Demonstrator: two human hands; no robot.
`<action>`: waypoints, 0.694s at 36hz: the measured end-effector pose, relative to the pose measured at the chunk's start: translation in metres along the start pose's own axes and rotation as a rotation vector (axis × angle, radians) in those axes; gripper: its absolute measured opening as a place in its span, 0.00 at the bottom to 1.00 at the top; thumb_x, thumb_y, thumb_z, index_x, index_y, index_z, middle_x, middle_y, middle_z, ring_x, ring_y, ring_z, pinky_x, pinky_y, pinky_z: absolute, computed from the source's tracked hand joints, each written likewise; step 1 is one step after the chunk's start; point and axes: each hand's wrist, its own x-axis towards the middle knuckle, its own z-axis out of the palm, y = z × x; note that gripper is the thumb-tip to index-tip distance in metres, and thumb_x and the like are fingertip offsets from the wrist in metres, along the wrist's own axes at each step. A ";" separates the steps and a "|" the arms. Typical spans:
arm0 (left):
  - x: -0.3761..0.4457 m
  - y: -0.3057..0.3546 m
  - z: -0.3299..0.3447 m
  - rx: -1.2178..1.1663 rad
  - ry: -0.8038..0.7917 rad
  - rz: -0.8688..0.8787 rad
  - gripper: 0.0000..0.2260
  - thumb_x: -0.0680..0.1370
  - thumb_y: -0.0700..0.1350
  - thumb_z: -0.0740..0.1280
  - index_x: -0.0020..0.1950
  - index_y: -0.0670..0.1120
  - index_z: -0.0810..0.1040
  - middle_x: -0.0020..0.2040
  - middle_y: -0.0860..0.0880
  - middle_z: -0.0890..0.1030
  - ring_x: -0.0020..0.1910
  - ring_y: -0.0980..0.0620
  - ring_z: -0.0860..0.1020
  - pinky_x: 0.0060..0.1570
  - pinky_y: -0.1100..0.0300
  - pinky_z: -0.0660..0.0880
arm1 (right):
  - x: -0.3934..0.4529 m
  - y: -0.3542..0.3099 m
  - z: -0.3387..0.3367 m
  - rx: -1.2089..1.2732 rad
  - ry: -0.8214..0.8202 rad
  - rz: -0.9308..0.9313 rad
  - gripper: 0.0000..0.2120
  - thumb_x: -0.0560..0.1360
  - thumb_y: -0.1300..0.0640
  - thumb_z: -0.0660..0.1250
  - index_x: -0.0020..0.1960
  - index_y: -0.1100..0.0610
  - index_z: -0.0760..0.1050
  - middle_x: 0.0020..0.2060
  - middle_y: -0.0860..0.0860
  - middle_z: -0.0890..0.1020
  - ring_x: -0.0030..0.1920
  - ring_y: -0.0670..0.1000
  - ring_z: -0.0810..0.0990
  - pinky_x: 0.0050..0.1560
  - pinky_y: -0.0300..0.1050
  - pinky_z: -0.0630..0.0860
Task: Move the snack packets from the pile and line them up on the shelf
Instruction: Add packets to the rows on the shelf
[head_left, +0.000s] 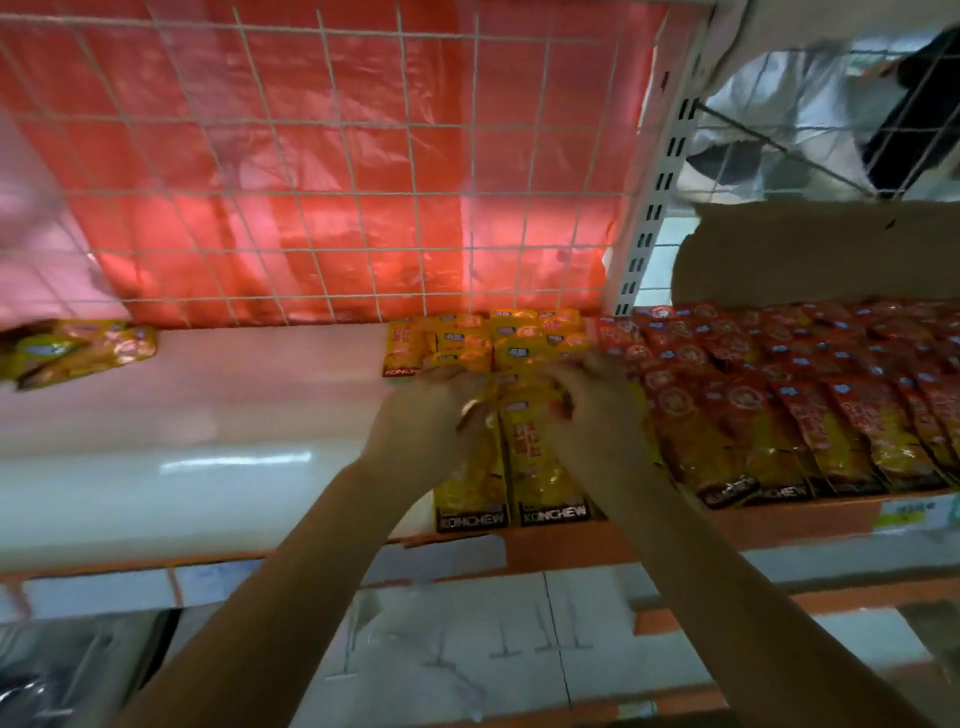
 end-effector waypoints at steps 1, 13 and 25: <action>-0.007 -0.012 -0.006 0.010 0.020 -0.015 0.11 0.70 0.43 0.68 0.50 0.44 0.83 0.43 0.42 0.84 0.39 0.40 0.82 0.33 0.48 0.79 | 0.004 -0.014 0.010 0.027 -0.022 -0.031 0.19 0.65 0.69 0.66 0.55 0.60 0.80 0.51 0.58 0.76 0.56 0.61 0.72 0.57 0.52 0.71; -0.105 -0.192 -0.103 0.144 0.112 -0.355 0.11 0.75 0.44 0.66 0.56 0.43 0.82 0.52 0.43 0.83 0.51 0.42 0.80 0.50 0.52 0.76 | 0.041 -0.196 0.156 -0.006 -0.313 -0.287 0.18 0.73 0.65 0.61 0.60 0.54 0.77 0.57 0.53 0.77 0.61 0.54 0.71 0.56 0.42 0.66; -0.170 -0.386 -0.191 0.195 0.145 -0.744 0.14 0.76 0.45 0.61 0.57 0.39 0.77 0.52 0.37 0.78 0.51 0.36 0.75 0.47 0.47 0.72 | 0.079 -0.353 0.294 0.038 -0.336 -0.295 0.18 0.75 0.64 0.58 0.64 0.57 0.72 0.62 0.56 0.72 0.63 0.59 0.69 0.61 0.49 0.67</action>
